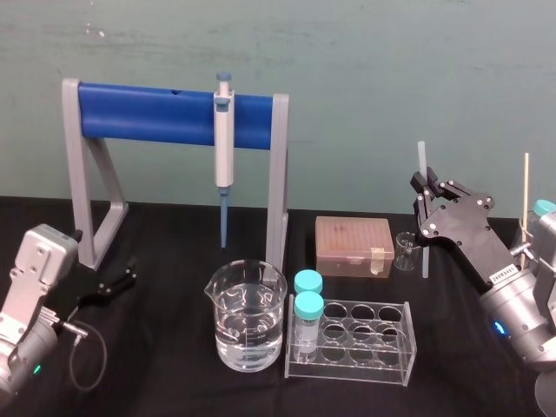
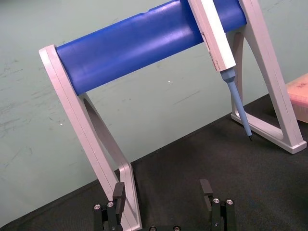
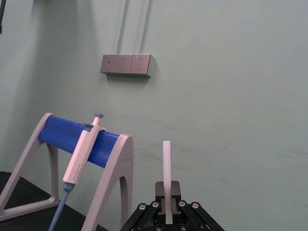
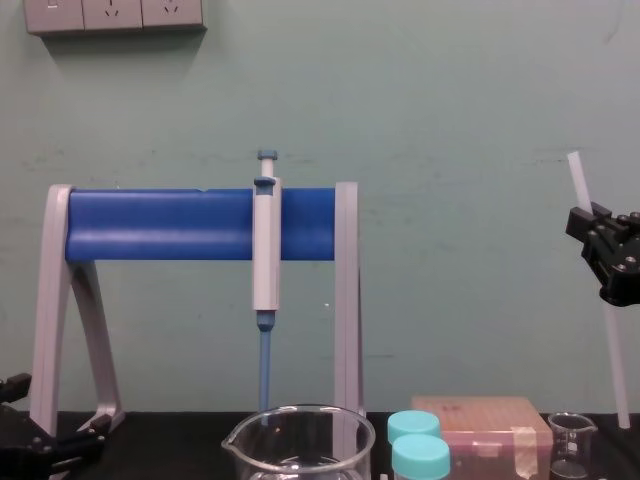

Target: Pick up the stirring rod with one hand, then place it down.

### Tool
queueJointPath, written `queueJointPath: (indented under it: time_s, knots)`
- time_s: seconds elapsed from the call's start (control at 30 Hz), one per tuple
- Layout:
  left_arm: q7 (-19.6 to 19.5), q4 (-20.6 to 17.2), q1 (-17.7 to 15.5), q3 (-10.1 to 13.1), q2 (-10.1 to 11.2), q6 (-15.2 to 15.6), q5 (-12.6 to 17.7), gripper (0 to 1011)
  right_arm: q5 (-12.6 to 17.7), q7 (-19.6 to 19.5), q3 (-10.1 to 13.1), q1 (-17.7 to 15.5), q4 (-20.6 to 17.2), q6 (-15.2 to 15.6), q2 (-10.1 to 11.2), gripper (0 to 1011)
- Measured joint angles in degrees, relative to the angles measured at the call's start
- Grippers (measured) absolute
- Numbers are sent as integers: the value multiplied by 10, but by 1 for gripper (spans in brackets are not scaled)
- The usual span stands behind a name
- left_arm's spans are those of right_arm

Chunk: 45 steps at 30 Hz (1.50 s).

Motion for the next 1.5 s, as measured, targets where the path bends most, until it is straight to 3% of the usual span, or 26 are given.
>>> queueJointPath:
  time_s: [1.13,1.5]
  knots:
    - [0,0,0,0,0,0,0,1000,-1,0,1,-1,0,0,-1,65]
    - [0,0,0,0,0,0,0,1000,1,20,13,-19,-23,7,-5,66]
